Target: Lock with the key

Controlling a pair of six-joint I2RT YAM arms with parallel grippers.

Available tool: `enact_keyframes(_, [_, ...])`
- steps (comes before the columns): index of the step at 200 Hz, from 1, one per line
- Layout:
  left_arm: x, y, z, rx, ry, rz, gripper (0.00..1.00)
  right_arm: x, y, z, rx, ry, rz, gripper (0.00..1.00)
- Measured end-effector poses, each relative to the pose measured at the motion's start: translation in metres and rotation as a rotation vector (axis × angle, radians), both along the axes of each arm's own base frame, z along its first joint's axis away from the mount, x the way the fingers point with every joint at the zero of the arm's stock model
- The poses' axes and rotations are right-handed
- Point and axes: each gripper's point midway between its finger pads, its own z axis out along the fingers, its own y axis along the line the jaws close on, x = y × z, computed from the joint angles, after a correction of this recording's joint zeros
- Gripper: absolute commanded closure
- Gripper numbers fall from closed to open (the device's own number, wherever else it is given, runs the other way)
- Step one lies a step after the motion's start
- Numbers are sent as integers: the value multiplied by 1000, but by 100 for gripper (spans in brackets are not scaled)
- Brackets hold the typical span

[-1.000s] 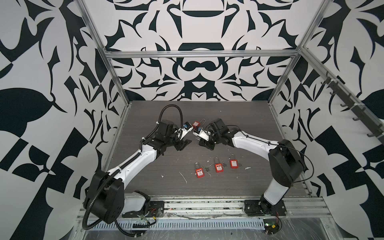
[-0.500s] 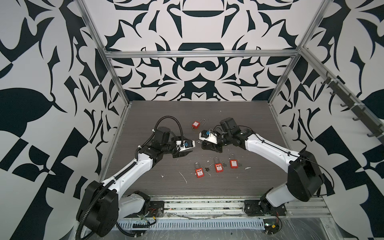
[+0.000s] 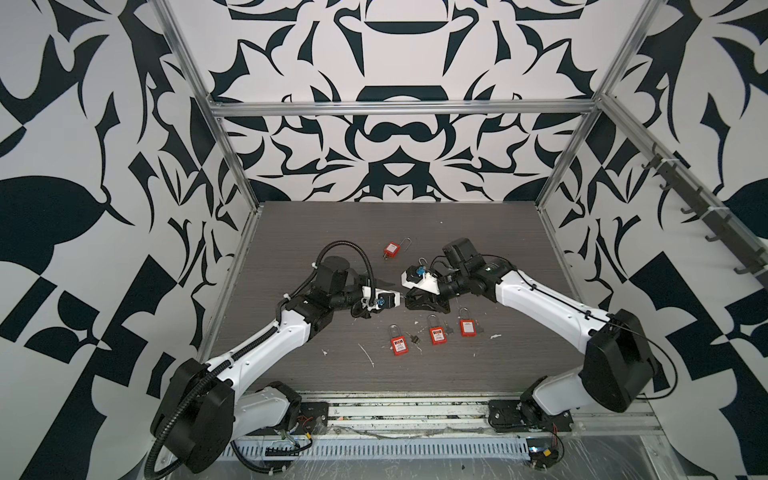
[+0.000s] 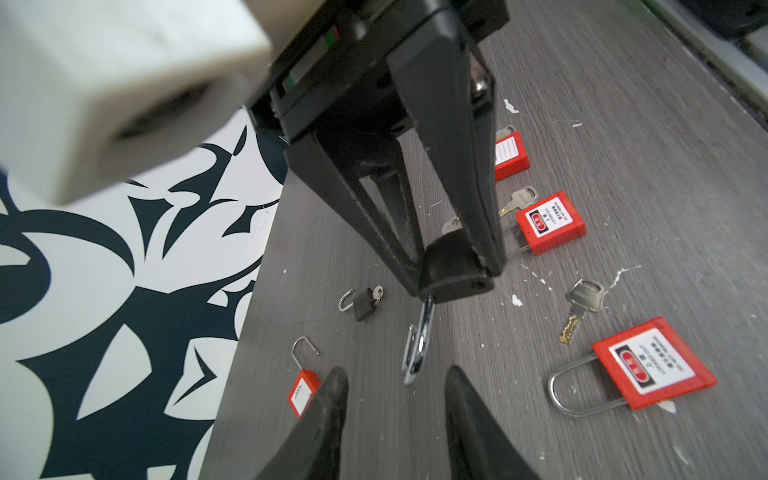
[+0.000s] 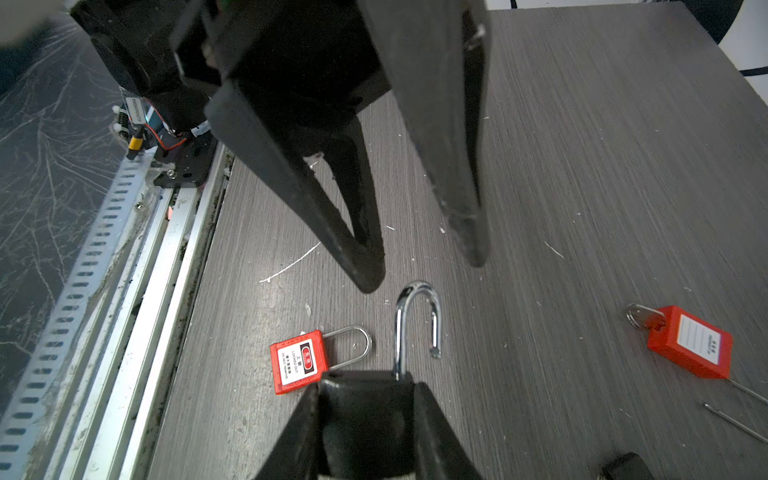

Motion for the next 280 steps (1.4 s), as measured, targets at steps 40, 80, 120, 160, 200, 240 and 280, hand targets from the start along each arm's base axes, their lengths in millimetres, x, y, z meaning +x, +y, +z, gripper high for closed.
enact_keyframes(40, [-6, -3, -1, -8, 17, -31, 69, -5, 0, 2, 8, 29, 7, 86])
enact_keyframes(80, [-10, -7, -8, 0, 46, -50, 76, -8, -1, 9, 24, 21, 11, 87])
enact_keyframes(120, [-12, -9, -12, 7, 71, -51, 95, -12, -1, 11, 28, 31, 17, 87])
enact_keyframes(160, [-15, -11, -12, 7, 127, -45, 100, -17, -3, 10, 22, 60, 26, 87])
enact_keyframes(200, [-19, -11, -12, 4, 199, -34, 100, -18, -3, 10, 18, 61, 29, 87])
enact_keyframes(240, [-22, -10, -14, -5, 312, 1, 100, -17, -2, 9, 14, 9, 23, 85])
enact_keyframes(280, [-21, -13, -20, -1, 498, 48, 100, -15, -1, 0, 31, -165, -7, 76])
